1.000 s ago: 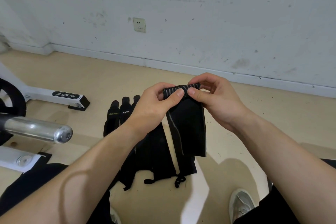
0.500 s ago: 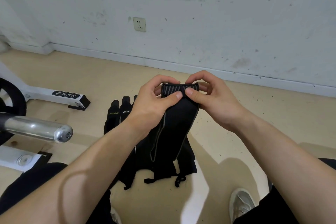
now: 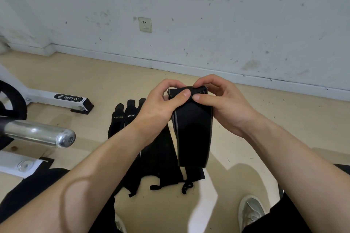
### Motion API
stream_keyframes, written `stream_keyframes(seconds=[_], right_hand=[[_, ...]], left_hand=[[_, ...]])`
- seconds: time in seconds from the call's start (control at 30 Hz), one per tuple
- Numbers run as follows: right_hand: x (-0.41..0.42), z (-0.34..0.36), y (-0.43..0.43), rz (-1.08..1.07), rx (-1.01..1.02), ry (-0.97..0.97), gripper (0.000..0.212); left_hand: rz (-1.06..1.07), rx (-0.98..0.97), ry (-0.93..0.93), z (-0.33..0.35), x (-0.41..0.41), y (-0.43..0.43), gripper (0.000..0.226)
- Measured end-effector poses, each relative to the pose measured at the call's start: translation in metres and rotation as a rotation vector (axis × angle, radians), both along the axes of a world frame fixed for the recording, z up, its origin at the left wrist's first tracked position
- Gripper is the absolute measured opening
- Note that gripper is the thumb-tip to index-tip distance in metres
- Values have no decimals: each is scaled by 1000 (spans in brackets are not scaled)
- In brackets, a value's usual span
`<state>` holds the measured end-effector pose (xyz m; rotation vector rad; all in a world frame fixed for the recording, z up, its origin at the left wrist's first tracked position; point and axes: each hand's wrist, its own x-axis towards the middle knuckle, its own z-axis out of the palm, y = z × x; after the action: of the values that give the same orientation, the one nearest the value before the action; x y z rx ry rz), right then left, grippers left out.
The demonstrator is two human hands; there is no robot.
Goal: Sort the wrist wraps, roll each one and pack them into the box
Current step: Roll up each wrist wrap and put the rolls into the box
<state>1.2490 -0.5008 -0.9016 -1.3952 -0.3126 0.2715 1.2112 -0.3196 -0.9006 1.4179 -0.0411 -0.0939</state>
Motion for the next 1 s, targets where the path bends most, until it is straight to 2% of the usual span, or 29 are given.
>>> stream_keyframes(seconds=[0.2, 0.37, 0.57, 0.7, 0.87, 1.0], right_hand=[[0, -1, 0, 58, 15, 91, 40], [1, 0, 0, 93, 26, 88, 37], [3, -5, 2, 1, -20, 22, 28], [3, -6, 2, -71, -79, -50, 20], [1, -4, 2, -137, -107, -80, 17], [-2, -3, 4, -165, -111, -61, 18]], left_hand=[[9, -33, 16, 0, 0, 2, 19], [18, -31, -14, 0, -2, 3, 19], [31, 30, -82, -1, -2, 1, 24], [110, 90, -13, -5, -1, -1, 33], [82, 149, -58, -10, 0, -5, 23], [122, 48, -81, -9, 0, -10, 19]])
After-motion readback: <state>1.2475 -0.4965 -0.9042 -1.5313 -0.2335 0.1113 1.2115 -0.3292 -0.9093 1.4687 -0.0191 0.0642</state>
